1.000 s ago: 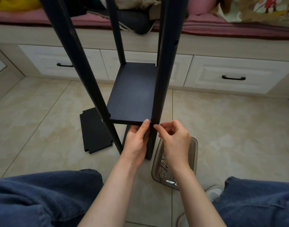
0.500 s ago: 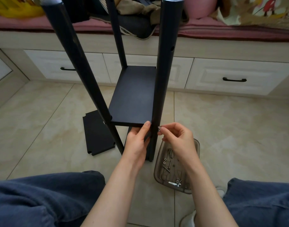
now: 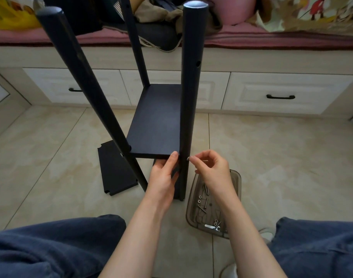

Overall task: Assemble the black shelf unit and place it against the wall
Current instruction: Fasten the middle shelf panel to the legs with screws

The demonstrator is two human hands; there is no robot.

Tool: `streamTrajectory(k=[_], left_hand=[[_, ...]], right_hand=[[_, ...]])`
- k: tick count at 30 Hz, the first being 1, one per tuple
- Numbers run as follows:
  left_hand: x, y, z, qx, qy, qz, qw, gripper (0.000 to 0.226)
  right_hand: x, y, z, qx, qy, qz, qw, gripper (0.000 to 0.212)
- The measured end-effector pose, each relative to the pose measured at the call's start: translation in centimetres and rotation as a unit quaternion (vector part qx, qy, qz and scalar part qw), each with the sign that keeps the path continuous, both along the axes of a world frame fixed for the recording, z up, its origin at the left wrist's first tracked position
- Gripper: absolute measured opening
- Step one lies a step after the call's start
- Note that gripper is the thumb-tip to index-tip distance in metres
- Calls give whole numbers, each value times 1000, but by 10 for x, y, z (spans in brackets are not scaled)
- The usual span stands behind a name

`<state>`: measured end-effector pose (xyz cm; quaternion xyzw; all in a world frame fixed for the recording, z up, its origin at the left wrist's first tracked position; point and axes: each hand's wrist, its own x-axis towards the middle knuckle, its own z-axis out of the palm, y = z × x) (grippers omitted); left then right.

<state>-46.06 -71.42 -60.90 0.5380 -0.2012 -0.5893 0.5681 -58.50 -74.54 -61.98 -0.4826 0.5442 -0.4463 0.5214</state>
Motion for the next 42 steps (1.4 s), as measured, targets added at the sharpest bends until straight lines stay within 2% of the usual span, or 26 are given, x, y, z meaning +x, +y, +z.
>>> streamTrajectory(k=[1,3,4,5,6,7,9,11,13,16,19,24,26,28,30,33,38,42], left_hand=[[0,1,5,22,-41,-8,999,46],[2,1,16,79,-203,-43,975,44],[2,2,20,96,-317,-55,942,41],[3,5,25,93,-444,-47,890,35],[2,8,34,58,-553,-24,831,27],[1,11,44,2,-622,7,783,21],[2,9,55,-84,-669,25,738,19],[6,1,55,-63,-694,-49,715,49],[9,-8,50,-55,-695,-106,710,62],[12,-14,42,-106,-671,-134,721,52],[16,-16,36,-121,-648,-133,740,49],[20,-16,26,-154,-657,-138,725,54],[21,-16,23,-158,-654,-135,728,50],[22,-16,21,-157,-644,-127,738,44],[22,-16,19,-154,-638,-120,745,42],[22,-16,14,-161,-636,-119,745,39],[18,-15,10,-169,-638,-104,744,38],[14,-14,6,-189,-647,-77,735,37]], right_hand=[[-2,-2,0,3,-6,10,1000,15],[-9,-11,-1,21,-26,49,998,24],[-13,-17,-2,33,-23,76,996,31],[-17,-23,-1,46,-18,103,993,37],[-19,-29,0,57,-15,129,990,43],[-21,-34,0,69,-17,152,986,49],[-21,-42,1,93,-32,192,976,62],[-21,-48,1,113,-59,222,967,71],[-22,-52,2,131,-95,247,956,74],[-22,-55,9,128,-118,287,942,60],[-23,-56,9,124,-117,293,941,57],[-29,-59,9,133,-137,291,937,45],[-36,-61,-7,153,-74,257,951,36],[-47,-60,-41,193,47,187,962,28],[-57,-53,-88,259,118,112,952,23],[-60,-35,-148,325,150,64,931,12],[-55,-25,-197,307,241,82,917,15],[-46,-27,-214,228,319,184,902,22]])
